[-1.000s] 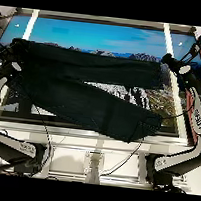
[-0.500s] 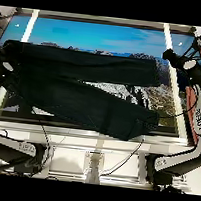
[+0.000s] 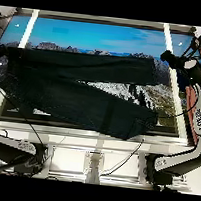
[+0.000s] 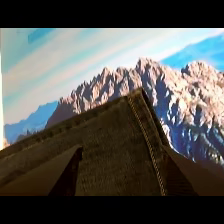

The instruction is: Fold the clothes and pants, and hang the long-sleeved shirts on hangers.

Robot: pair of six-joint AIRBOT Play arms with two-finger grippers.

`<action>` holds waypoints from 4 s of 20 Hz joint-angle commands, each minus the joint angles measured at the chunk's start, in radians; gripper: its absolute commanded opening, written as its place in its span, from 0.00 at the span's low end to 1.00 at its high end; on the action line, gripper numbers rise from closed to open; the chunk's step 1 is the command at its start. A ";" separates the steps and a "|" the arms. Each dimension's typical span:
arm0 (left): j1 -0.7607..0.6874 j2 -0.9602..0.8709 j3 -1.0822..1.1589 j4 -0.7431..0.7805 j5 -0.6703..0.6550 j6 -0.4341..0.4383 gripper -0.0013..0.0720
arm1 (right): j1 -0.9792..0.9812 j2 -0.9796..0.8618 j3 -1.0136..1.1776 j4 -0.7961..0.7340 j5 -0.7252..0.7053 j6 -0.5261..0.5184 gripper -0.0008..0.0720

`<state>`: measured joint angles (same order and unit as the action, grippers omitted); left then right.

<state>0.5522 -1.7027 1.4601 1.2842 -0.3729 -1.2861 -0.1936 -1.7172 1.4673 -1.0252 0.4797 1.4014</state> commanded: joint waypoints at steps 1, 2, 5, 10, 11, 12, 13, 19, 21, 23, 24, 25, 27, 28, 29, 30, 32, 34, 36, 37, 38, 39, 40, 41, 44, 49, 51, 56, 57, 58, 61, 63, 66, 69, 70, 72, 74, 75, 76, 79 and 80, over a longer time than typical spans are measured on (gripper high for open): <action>0.048 -0.008 0.139 0.017 -0.230 0.083 0.96 | 0.000 0.000 0.002 0.002 0.055 0.000 0.77; 0.055 -0.006 0.160 0.021 -0.214 0.109 0.96 | 0.000 0.000 0.002 0.002 0.072 0.001 0.77; 0.055 -0.002 0.182 0.020 -0.086 0.112 0.97 | 0.000 0.000 0.002 0.002 0.120 0.001 0.77; 0.047 -0.018 0.182 0.015 -0.221 0.175 0.70 | 0.000 0.000 0.002 0.011 0.165 0.005 0.77; 0.052 -0.021 0.182 0.018 -0.275 0.204 0.70 | 0.000 0.000 0.002 0.013 0.173 0.005 0.77; 0.054 -0.023 0.182 0.017 -0.331 0.227 0.70 | 0.000 0.000 0.002 0.013 0.180 0.005 0.77; 0.056 -0.024 0.182 0.017 -0.377 0.243 0.70 | 0.000 0.000 0.002 0.013 0.185 0.005 0.77; 0.056 -0.019 0.183 0.079 -0.296 0.270 0.71 | 0.000 0.005 0.002 0.044 0.222 0.004 0.77; 0.056 0.000 0.183 0.134 -0.306 0.269 0.69 | 0.000 0.029 0.004 0.031 0.243 0.004 0.77; 0.063 0.038 0.183 0.188 -0.378 0.269 0.27 | 0.000 0.070 0.016 -0.011 0.275 0.003 0.76; 0.069 0.064 0.183 0.204 -0.420 0.268 0.09 | 0.000 0.100 0.025 -0.041 0.298 0.003 0.76; 0.077 0.087 0.183 0.204 -0.449 0.265 0.08 | 0.000 0.130 0.031 -0.074 0.324 0.003 0.71; 0.103 0.135 0.182 0.204 -0.522 0.265 0.08 | 0.000 0.207 0.036 -0.166 0.405 0.001 0.32; 0.125 0.159 0.182 0.199 -0.564 0.252 0.08 | 0.000 0.246 0.036 -0.222 0.462 0.000 0.21; 0.152 0.181 0.182 0.190 -0.607 0.225 0.08 | 0.000 0.281 0.036 -0.272 0.530 0.000 0.19; 0.183 0.200 0.179 0.174 -0.645 0.209 0.08 | 0.000 0.313 0.036 -0.326 0.610 0.000 0.19; 0.264 0.246 0.140 0.097 -0.665 0.200 0.08 | -0.011 0.355 0.035 -0.423 0.827 -0.011 0.17; 0.336 0.277 0.100 0.034 -0.673 0.185 0.08 | -0.051 0.365 0.005 -0.438 1.022 -0.074 0.04; 0.386 0.283 0.069 -0.022 -0.689 0.186 0.08 | -0.098 0.372 -0.071 -0.406 1.148 -0.102 0.04; 0.399 0.283 0.051 -0.047 -0.689 0.186 0.08 | -0.116 0.383 -0.122 -0.346 1.181 -0.102 0.04; 0.404 0.281 0.032 -0.055 -0.687 0.186 0.08 | -0.131 0.399 -0.183 -0.258 1.199 -0.102 0.04; 0.404 0.277 0.018 -0.055 -0.687 0.186 0.08 | -0.137 0.416 -0.241 -0.185 1.200 -0.101 0.05; 0.403 0.269 0.006 -0.056 -0.688 0.186 0.08 | -0.136 0.430 -0.301 -0.120 1.195 -0.101 0.23; 0.402 0.257 -0.002 -0.058 -0.695 0.186 0.11 | -0.136 0.437 -0.358 -0.062 1.190 -0.094 0.49; 0.401 0.210 -0.002 -0.059 -0.730 0.186 0.88 | -0.134 0.436 -0.496 -0.039 1.122 0.031 0.58; 0.399 0.148 -0.002 -0.059 -0.775 0.186 0.89 | -0.064 0.432 -0.598 0.010 1.033 0.198 0.58; 0.395 0.136 -0.002 -0.060 -0.777 0.186 0.89 | -0.002 0.431 -0.598 -0.010 0.973 0.250 0.58; 0.389 0.132 -0.002 -0.060 -0.772 0.186 0.89 | 0.076 0.362 -0.597 -0.005 0.917 0.354 0.58; 0.389 0.132 -0.002 -0.060 -0.772 0.186 0.89 | 0.078 0.349 -0.597 -0.024 0.917 0.352 0.58; 0.389 0.132 -0.002 -0.060 -0.772 0.186 0.89 | 0.078 0.337 -0.597 -0.053 0.920 0.352 0.58; 0.389 0.132 -0.002 -0.059 -0.771 0.186 0.89 | 0.069 0.325 -0.575 -0.151 0.829 0.241 0.58; 0.389 0.132 -0.002 -0.060 -0.769 0.186 0.89 | 0.069 0.325 -0.524 -0.240 0.760 0.092 0.58; 0.389 0.132 -0.002 -0.059 -0.768 0.186 0.89 | 0.018 0.325 -0.475 -0.328 0.716 0.087 0.58; 0.389 0.132 -0.002 -0.060 -0.768 0.186 0.89 | -0.075 0.315 -0.475 -0.298 0.737 -0.002 0.58; 0.389 0.132 -0.002 -0.060 -0.769 0.186 0.89 | -0.106 0.306 -0.475 -0.275 0.739 -0.060 0.58; 0.388 0.131 -0.002 -0.060 -0.768 0.187 0.89 | -0.153 0.278 -0.475 -0.209 0.740 -0.139 0.58; 0.388 0.132 -0.002 -0.060 -0.769 0.187 0.89 | -0.174 0.227 -0.475 -0.126 0.755 -0.201 0.58; 0.387 0.132 -0.002 -0.060 -0.770 0.187 0.89 | -0.173 0.200 -0.475 -0.093 0.752 -0.227 0.58; 0.384 0.132 -0.002 -0.060 -0.770 0.187 0.89 | -0.171 0.174 -0.475 -0.055 0.736 -0.245 0.58; 0.365 0.132 -0.002 -0.059 -0.769 0.187 0.89 | -0.171 0.134 -0.475 0.014 0.714 -0.270 0.58; 0.359 0.132 -0.002 -0.059 -0.768 0.187 0.89 | -0.171 0.126 -0.475 0.011 0.733 -0.272 0.58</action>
<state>0.9245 -1.5707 1.4582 1.2243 -1.1419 -1.1000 -0.3595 -1.5528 0.9920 -1.0691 1.2148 1.1755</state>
